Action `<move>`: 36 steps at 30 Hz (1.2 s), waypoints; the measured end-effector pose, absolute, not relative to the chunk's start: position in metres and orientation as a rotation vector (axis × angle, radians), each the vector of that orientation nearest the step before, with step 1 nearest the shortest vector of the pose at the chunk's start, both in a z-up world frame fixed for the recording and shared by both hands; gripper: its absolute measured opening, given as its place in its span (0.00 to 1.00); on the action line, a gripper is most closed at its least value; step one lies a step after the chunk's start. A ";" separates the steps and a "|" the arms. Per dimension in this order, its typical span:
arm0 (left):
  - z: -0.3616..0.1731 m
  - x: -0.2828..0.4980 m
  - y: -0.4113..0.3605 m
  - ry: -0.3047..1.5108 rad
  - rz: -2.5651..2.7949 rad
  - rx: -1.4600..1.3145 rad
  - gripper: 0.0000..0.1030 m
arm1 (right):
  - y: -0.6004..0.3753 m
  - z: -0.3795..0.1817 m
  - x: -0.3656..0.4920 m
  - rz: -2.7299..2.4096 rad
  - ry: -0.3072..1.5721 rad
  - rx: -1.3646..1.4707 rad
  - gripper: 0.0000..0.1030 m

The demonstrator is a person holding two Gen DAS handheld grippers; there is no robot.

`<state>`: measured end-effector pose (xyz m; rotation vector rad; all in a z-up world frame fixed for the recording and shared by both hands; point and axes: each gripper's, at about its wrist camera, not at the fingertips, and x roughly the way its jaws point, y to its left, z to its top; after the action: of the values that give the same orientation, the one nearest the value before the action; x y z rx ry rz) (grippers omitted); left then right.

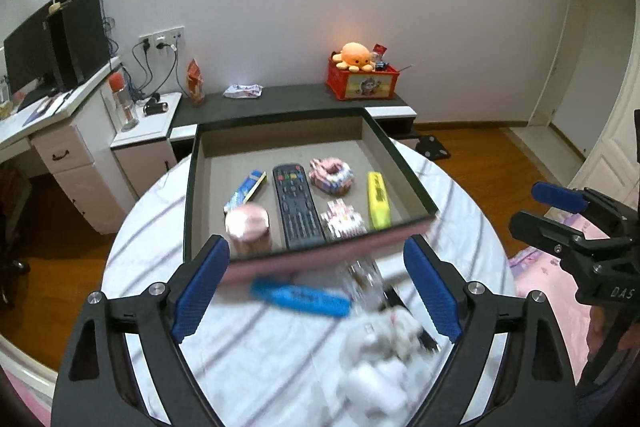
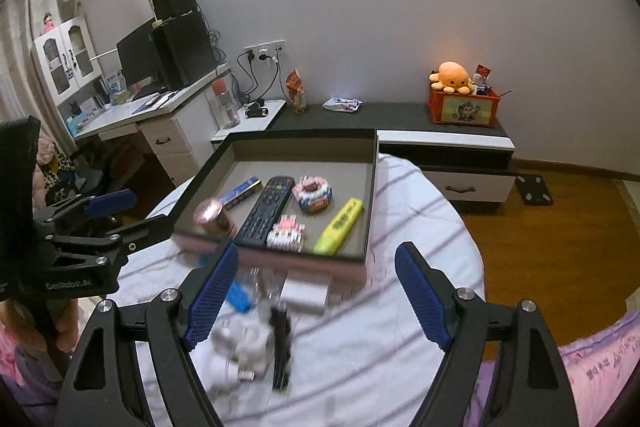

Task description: Organize rigid objects

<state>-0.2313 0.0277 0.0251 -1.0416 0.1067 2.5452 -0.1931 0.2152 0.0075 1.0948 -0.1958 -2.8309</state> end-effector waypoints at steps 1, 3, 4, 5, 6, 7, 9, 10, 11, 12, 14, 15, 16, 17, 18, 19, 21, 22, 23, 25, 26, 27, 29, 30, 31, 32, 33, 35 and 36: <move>0.025 -0.224 0.026 0.104 2.552 -1.038 0.90 | 0.214 0.007 -0.185 -2.830 -0.192 1.102 0.80; 0.023 -0.207 0.020 0.112 2.581 -1.037 0.92 | 0.212 0.005 -0.172 -2.835 -0.184 1.113 0.80; 0.023 -0.200 0.018 0.115 2.594 -1.035 0.93 | 0.211 0.004 -0.165 -2.837 -0.179 1.117 0.80; 0.022 -0.191 0.015 0.114 2.607 -1.030 0.95 | 0.210 0.004 -0.159 -2.836 -0.173 1.121 0.80; 0.021 -0.185 0.011 0.108 2.609 -1.023 0.96 | 0.208 0.003 -0.151 -2.836 -0.165 1.125 0.80; 0.020 -0.178 0.008 0.099 2.608 -1.018 0.98 | 0.208 0.002 -0.145 -2.837 -0.158 1.128 0.80; 0.019 -0.164 0.004 0.095 2.621 -1.018 0.98 | 0.207 0.000 -0.133 -2.840 -0.142 1.133 0.80; 0.019 -0.159 0.002 0.094 2.629 -1.015 0.99 | 0.207 0.000 -0.128 -2.842 -0.138 1.131 0.80; 0.019 -0.153 0.000 0.090 2.635 -1.010 0.99 | 0.208 -0.001 -0.122 -2.845 -0.139 1.128 0.80; 0.019 -0.147 -0.001 0.083 2.641 -1.012 0.99 | 0.209 -0.002 -0.118 -2.848 -0.144 1.127 0.80; 0.017 -0.139 -0.002 0.081 2.643 -1.023 0.99 | 0.211 -0.004 -0.110 -2.843 -0.146 1.133 0.80; 0.017 -0.136 -0.001 0.083 2.644 -1.025 0.99 | 0.210 -0.005 -0.107 -2.842 -0.148 1.136 0.80; 0.016 -0.134 0.000 0.087 2.643 -1.029 0.99 | 0.211 -0.006 -0.105 -2.841 -0.152 1.141 0.80; 0.015 -0.131 0.001 0.094 2.640 -1.036 0.99 | 0.211 -0.007 -0.103 -2.838 -0.154 1.146 0.80; 0.014 -0.129 0.002 0.099 2.638 -1.038 0.99 | 0.211 -0.008 -0.101 -2.835 -0.152 1.149 0.80; 0.014 -0.128 0.003 0.102 2.636 -1.039 0.99 | 0.210 -0.007 -0.100 -2.835 -0.149 1.151 0.80; 0.014 -0.129 0.005 0.106 2.637 -1.043 0.99 | 0.210 -0.007 -0.098 -2.839 -0.145 1.151 0.80; 0.013 -0.130 0.006 0.108 2.637 -1.045 0.99 | 0.210 -0.007 -0.098 -2.837 -0.144 1.149 0.80; 0.013 -0.131 0.007 0.113 2.634 -1.051 0.99 | 0.209 -0.007 -0.098 -2.835 -0.146 1.149 0.80; 0.010 -0.135 0.008 0.115 2.633 -1.065 0.99 | 0.209 -0.008 -0.102 -2.828 -0.144 1.156 0.80; 0.009 -0.138 0.008 0.114 2.633 -1.075 0.99 | 0.209 -0.010 -0.105 -2.824 -0.142 1.163 0.80; 0.007 -0.140 0.008 0.112 2.633 -1.085 0.99 | 0.208 -0.011 -0.108 -2.823 -0.142 1.170 0.80; 0.003 -0.148 0.007 0.102 2.631 -1.105 0.99 | 0.208 -0.014 -0.115 -2.813 -0.142 1.189 0.80; 0.001 -0.153 0.006 0.093 2.629 -1.119 0.99 | 0.208 -0.016 -0.120 -2.805 -0.141 1.198 0.80; -0.001 -0.157 0.006 0.088 2.629 -1.132 0.99 | 0.208 -0.018 -0.124 -2.800 -0.138 1.205 0.80; -0.005 -0.163 0.006 0.084 2.628 -1.151 0.99 | 0.209 -0.020 -0.130 -2.796 -0.135 1.214 0.80; -0.008 -0.170 0.006 0.084 2.627 -1.169 0.99 | 0.208 -0.022 -0.137 -2.790 -0.131 1.225 0.80; -0.016 -0.183 0.008 0.079 2.627 -1.208 0.99 | 0.210 -0.027 -0.150 -2.780 -0.135 1.244 0.80; -0.019 -0.188 0.009 0.074 2.624 -1.225 0.99 | 0.211 -0.029 -0.155 -2.776 -0.139 1.252 0.80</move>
<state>-0.1885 0.0090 -0.0191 -1.2253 0.0735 2.6237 -0.1550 0.2108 -0.0290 1.2523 -0.1389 -2.7759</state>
